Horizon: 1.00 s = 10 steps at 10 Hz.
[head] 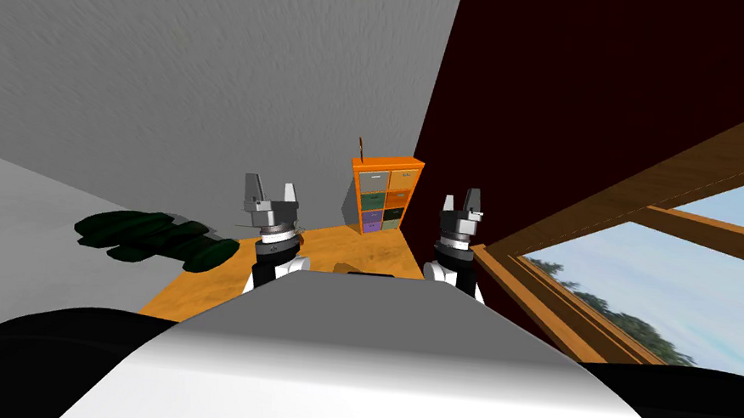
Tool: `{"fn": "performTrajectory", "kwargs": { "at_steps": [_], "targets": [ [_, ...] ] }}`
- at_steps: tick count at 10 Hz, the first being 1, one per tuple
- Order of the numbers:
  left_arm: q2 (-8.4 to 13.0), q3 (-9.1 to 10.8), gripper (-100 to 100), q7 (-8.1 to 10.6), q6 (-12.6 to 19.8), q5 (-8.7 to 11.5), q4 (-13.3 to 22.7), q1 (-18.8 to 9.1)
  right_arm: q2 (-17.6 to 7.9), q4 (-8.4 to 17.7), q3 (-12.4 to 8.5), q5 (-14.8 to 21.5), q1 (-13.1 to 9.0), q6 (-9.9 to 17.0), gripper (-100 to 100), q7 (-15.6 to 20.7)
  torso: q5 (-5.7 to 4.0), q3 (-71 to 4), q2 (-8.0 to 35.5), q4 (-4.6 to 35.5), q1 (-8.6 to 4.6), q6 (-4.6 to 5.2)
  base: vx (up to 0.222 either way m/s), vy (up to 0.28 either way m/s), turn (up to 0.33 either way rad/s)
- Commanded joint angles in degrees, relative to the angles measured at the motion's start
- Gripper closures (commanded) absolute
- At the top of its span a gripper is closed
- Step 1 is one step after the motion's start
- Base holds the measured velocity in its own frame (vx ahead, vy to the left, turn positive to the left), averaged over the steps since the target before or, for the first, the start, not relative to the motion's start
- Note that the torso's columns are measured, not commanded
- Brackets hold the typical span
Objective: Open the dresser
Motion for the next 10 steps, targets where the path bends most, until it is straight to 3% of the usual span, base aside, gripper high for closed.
{"fn": "performTrajectory", "kwargs": {
  "at_steps": [1,9,10],
  "targets": [
    [0.0,0.00,0,0.00,0.0,0.0,0.0,0.0,0.0,0.0,0.0,0.0,0.0,0.0,0,0.0,0.00,-4.7,2.3,2.3,0.00,0.00,0.000,0.000,0.000],
    [0.0,0.00,0,0.00,0.0,0.0,0.0,0.0,0.0,0.0,0.0,0.0,0.0,0.0,0,0.0,0.00,-70.7,35.4,35.4,0.00,0.00,0.000,0.000,0.000],
    [0.0,0.00,0,0.00,0.0,0.0,0.0,0.0,-1.6,0.5,0.3,0.6,-0.8,0.5,-100,0.9,0.00,-79.2,39.6,39.6,0.00,0.00,0.016,0.004,-0.018]
  ]
}}
